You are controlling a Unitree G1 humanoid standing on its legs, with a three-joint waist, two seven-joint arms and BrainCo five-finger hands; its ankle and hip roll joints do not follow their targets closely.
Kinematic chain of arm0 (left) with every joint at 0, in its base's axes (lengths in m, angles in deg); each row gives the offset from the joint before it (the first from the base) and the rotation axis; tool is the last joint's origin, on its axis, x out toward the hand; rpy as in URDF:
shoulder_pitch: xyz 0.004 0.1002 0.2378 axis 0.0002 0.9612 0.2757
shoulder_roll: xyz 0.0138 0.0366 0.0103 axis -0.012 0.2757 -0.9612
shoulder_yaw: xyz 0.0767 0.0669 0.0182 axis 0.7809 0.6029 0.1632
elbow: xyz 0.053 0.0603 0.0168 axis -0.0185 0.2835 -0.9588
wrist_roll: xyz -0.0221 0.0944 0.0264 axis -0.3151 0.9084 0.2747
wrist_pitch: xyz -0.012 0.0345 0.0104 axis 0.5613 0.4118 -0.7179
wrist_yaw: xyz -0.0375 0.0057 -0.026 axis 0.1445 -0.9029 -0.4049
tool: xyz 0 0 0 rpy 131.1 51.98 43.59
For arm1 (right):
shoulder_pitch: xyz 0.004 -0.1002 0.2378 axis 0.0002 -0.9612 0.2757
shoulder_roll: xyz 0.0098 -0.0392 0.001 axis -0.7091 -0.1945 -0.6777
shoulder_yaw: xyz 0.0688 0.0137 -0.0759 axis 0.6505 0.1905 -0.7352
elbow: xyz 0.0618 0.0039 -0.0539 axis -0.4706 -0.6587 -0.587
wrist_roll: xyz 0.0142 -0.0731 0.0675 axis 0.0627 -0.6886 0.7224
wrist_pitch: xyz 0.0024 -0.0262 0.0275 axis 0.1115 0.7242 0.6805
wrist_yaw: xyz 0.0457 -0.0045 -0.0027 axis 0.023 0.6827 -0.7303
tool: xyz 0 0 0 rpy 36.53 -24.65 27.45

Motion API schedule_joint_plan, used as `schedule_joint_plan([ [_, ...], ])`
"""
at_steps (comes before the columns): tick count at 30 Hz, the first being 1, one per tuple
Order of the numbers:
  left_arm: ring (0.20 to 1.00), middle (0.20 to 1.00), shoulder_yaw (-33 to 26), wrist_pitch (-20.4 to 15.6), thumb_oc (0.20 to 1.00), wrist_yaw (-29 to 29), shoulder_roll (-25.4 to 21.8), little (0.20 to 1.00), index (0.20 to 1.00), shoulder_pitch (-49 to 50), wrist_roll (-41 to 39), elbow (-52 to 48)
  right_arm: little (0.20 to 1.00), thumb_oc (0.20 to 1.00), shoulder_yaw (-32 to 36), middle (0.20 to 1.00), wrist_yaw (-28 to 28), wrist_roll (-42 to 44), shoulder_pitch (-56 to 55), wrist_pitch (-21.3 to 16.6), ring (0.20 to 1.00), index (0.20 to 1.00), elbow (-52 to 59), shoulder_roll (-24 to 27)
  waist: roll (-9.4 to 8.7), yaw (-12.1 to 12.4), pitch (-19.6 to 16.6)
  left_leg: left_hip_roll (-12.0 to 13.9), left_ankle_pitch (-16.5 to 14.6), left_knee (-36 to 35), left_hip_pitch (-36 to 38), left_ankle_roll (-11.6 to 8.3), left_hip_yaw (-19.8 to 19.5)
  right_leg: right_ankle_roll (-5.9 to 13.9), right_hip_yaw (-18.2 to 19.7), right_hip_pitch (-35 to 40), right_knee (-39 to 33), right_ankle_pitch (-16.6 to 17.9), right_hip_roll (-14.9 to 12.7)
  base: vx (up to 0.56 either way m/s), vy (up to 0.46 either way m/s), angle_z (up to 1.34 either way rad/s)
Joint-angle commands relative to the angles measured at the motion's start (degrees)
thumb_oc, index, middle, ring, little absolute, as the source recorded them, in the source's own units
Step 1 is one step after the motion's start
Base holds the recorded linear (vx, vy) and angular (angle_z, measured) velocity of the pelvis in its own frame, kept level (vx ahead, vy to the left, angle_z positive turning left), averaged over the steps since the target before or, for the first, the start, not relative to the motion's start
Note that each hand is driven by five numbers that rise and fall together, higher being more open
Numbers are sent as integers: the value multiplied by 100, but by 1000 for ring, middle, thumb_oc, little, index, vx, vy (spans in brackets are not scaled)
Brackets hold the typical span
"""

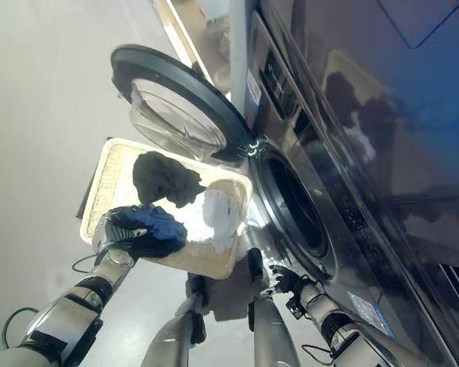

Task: Put the clothes into the washing machine.

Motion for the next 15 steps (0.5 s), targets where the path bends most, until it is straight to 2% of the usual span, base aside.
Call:
schedule_joint_plan([
  [1, 1000, 1000, -23, 283, 1000, -164, -384, 1000, 1000, -289, -114, 380, 1000, 1000, -266, 1000, 77, 269, 24, -26, 1000, 1000, 222, 120, -254, -105, -80, -399, -758, 1333, -672, 16, -218, 140, -53, -462, 437, -162, 232, -19, 22, -8],
  [4, 1000, 1000, 57, 645, 1000, -557, -526, 1000, 1000, -652, -165, 608, 1000, 1000, -321, 1000, 165, 459, 83, -103, 1000, 1000, 305, 175, -377, -187, -80, -358, -818, 1574, -1064, 2, -219, 129, -86, -797, 516, -112, 247, -19, -3, -13],
  [8, 1000, 1000, 183, 1044, 1000, -1011, -594, 1000, 1000, -859, -2, 725, 1000, 1000, -333, 1000, 212, 569, 136, -137, 1000, 1000, 387, 255, -436, -237, -80, -350, -829, 1670, -1335, -11, -247, 124, -121, -1054, 552, -64, 252, -12, -7, -6],
  [11, 1000, 1000, 373, 1674, 1000, -1554, -620, 1000, 1000, -997, 251, 832, 1000, 1000, -341, 1000, 192, 672, 210, -167, 1000, 1000, 517, 383, -470, -286, -80, -366, -868, 1817, -1596, -14, -302, 119, -156, -1313, 609, -10, 235, -6, 5, -1],
  [13, 1000, 1000, 430, 1958, 1000, -1749, -628, 1000, 1000, -1053, 398, 892, 1000, 1000, -354, 1000, 173, 743, 260, -182, 1000, 1000, 580, 420, -500, -306, -80, -369, -890, 1888, -1695, -16, -327, 116, -172, -1398, 628, 10, 230, 0, 0, 0],
  [15, 1000, 1000, 457, 2060, 1000, -1873, -644, 1000, 1000, -1078, 505, 928, 1000, 1000, -360, 1000, 149, 793, 276, -217, 1000, 1000, 612, 436, -528, -316, -80, -366, -901, 1922, -1741, -22, -339, 116, -183, -1433, 627, 25, 226, -11, -7, -4],
])
